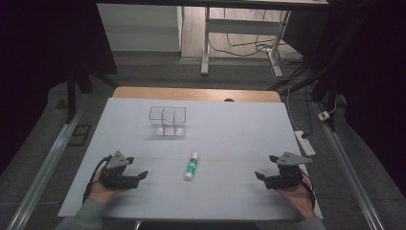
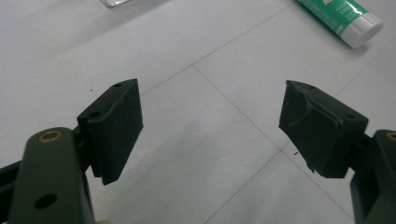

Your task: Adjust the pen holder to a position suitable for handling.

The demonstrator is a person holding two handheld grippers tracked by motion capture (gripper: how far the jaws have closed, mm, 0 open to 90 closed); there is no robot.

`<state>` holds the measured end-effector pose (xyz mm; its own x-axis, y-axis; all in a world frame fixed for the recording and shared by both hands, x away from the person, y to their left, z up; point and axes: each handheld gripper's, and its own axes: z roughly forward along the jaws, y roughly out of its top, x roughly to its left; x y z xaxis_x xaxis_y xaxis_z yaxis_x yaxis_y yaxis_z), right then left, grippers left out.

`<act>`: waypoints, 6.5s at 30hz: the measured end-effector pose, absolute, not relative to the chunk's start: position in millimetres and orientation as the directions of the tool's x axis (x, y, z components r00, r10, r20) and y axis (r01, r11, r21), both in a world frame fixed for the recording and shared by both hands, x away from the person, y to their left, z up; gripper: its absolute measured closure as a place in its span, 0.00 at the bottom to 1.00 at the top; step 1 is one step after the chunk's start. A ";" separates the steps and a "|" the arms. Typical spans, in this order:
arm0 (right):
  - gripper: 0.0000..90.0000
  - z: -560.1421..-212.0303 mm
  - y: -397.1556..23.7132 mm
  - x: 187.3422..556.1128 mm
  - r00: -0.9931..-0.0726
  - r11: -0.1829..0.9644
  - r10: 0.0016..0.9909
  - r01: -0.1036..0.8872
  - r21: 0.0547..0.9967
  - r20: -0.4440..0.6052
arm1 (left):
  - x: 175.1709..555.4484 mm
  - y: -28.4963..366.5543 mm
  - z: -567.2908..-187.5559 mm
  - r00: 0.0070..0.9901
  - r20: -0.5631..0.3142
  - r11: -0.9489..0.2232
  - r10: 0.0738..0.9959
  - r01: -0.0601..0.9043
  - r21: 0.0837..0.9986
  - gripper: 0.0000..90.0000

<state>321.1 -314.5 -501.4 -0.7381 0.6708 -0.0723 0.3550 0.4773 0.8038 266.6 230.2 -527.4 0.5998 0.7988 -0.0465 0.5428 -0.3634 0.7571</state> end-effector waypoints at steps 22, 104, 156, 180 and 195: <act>0.14 -503.7 -320.2 323.5 -0.721 0.427 0.692 0.376 0.823 -0.029 | 270.8 231.9 -524.8 0.590 -0.051 -0.350 0.806 0.546 0.761 0.24; 0.17 -508.3 -313.1 321.4 -0.731 0.476 0.680 0.377 0.795 -0.061 | 427.3 238.4 -519.2 0.452 -0.022 -0.279 0.892 0.587 0.760 0.99; 0.17 -509.4 -312.0 321.1 -0.728 0.484 0.682 0.379 0.789 -0.068 | 445.0 220.4 -527.0 0.508 -0.094 -0.280 0.856 0.609 0.742 0.99; 0.18 -509.4 -311.5 321.2 -0.729 0.489 0.680 0.380 0.786 -0.071 | 444.5 192.3 -522.7 0.562 -0.079 -0.330 0.824 0.589 0.738 0.99; 0.18 -509.0 -311.4 320.8 -0.734 0.494 0.675 0.379 0.782 -0.071 | 447.7 176.8 -519.9 0.586 -0.130 -0.303 0.799 0.581 0.756 0.99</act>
